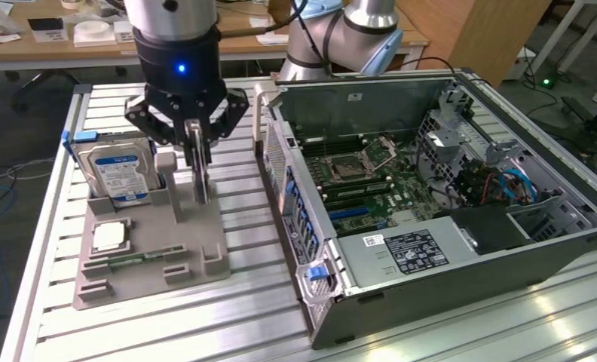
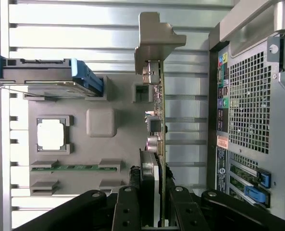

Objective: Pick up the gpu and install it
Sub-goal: 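Pick up the gpu and move the gpu toward the slot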

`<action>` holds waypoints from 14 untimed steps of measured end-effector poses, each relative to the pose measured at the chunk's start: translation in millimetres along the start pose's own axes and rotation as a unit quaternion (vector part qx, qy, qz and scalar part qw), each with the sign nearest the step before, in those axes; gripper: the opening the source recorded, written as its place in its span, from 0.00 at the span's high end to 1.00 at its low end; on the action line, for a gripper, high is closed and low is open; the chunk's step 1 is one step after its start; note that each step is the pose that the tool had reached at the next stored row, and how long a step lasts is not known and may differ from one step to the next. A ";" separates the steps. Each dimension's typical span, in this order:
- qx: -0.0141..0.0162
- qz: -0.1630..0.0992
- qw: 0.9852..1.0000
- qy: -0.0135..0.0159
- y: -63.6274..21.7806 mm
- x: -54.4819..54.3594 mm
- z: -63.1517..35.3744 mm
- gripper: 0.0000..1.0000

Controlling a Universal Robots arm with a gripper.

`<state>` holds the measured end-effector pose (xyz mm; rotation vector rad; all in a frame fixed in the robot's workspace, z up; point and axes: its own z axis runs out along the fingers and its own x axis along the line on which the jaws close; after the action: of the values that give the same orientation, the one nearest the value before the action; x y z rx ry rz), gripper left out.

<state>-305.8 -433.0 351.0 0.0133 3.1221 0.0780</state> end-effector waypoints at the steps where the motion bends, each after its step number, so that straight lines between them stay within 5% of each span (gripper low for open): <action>1: 0.000 0.000 1.000 0.000 0.2 -0.1 -3.7 0.72; 14: -0.001 0.000 1.000 0.000 2.5 -0.9 -49.6 0.72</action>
<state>-305.8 -433.0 400.7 0.0134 3.1221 0.0796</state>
